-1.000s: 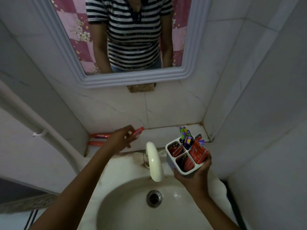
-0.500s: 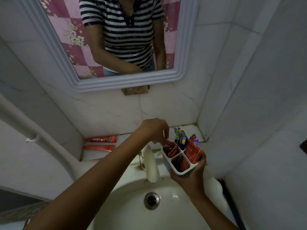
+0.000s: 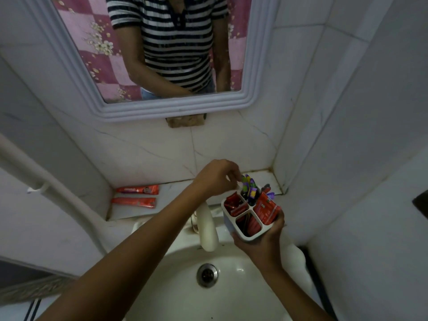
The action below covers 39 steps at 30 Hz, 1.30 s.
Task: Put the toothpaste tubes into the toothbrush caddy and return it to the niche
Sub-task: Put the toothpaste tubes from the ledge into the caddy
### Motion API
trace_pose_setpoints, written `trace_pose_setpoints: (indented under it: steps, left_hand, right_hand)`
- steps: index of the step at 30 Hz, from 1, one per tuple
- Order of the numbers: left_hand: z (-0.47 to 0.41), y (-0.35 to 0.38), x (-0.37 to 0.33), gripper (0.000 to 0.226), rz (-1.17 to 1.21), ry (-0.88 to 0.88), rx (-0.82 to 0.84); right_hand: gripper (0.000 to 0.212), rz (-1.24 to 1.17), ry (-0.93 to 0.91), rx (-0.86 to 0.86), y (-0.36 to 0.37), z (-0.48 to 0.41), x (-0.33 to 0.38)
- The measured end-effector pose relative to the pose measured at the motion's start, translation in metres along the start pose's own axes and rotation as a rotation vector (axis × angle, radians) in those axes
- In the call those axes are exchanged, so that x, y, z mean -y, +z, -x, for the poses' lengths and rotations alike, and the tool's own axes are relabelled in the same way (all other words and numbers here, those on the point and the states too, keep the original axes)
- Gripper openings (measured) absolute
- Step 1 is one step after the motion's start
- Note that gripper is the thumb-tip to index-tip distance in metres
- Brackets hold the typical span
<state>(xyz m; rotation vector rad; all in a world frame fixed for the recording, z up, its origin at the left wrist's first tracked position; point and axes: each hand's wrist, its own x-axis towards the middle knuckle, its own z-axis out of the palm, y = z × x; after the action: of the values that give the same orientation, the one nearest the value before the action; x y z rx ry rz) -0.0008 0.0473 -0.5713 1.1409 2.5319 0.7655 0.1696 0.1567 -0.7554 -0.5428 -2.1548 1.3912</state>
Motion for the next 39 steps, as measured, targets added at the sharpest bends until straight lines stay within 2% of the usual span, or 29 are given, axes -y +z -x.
trace_pose_setpoints:
  steps: [2,4,7,9,12,14,15,17,19,20,22,24,26,28,30,32,36,39]
  left_hand:
    - [0.007,-0.009,0.025,0.013,0.004,-0.063,-0.118]
    - [0.019,-0.017,0.06,0.014,-0.077,-0.198,-0.158]
    - [0.052,-0.017,0.129,0.021,-0.374,-0.519,-0.018]
    - [0.075,-0.01,0.176,0.016,-0.272,-0.7,-0.083]
    - [0.097,0.007,0.262,0.019,0.087,-0.792,-0.275]
    - [0.102,0.003,0.258,0.029,0.201,-0.821,-0.284]
    - [0.1,0.002,0.251,0.023,0.167,-0.829,-0.266]
    - [0.094,0.003,0.239,0.028,0.041,-0.767,-0.226]
    - [0.094,-0.001,0.222,0.043,-0.275,-0.693,-0.048]
    - [0.092,-0.005,0.213,0.046,-0.321,-0.668,-0.014]
    - [0.088,-0.011,0.184,0.043,-0.459,-0.588,-0.002]
    - [0.076,-0.022,0.151,0.03,-0.51,-0.468,-0.019]
    - [0.063,-0.03,0.126,0.02,-0.377,-0.376,-0.167]
    - [0.056,-0.035,0.093,0.017,-0.098,-0.262,-0.358]
    - [0.051,-0.042,0.045,0.02,0.194,-0.152,-0.43]
    - [0.046,-0.046,0.007,0.023,0.283,-0.058,-0.365]
    - [0.038,-0.034,-0.035,0.021,0.237,0.065,-0.072]
    - [0.03,-0.01,-0.048,0.022,0.13,0.09,0.024]
  right_hand:
    - [0.141,-0.02,0.015,-0.002,0.0,0.0,-0.002]
    - [0.143,-0.039,0.024,0.004,0.0,0.0,-0.002]
    - [0.143,-0.031,0.01,0.012,0.001,0.001,-0.002]
    - [0.143,-0.038,0.008,0.011,0.001,0.002,-0.002]
    - [0.144,-0.03,0.017,0.031,0.001,0.001,-0.004]
    - [0.144,-0.025,0.024,0.036,0.001,0.001,-0.007]
    - [0.145,-0.027,0.025,0.034,0.001,0.001,-0.007]
    - [0.145,-0.027,0.021,0.03,0.002,0.002,-0.005]
    - [0.143,-0.028,0.012,0.028,0.001,0.002,-0.003]
    - [0.143,-0.026,0.008,0.026,0.001,0.002,-0.003]
    - [0.144,-0.018,0.011,0.028,0.001,0.001,-0.005]
    - [0.144,-0.01,0.011,0.027,0.0,0.001,-0.005]
    - [0.145,-0.004,0.011,0.025,0.0,0.001,-0.005]
    - [0.146,-0.001,0.014,0.02,0.001,0.001,-0.006]
    - [0.147,-0.006,0.022,0.012,0.002,0.001,-0.007]
    - [0.147,-0.011,0.033,0.015,0.002,0.001,-0.009]
    - [0.143,0.004,0.01,0.008,0.003,-0.001,-0.006]
    - [0.142,0.021,-0.01,-0.011,0.005,-0.001,-0.004]
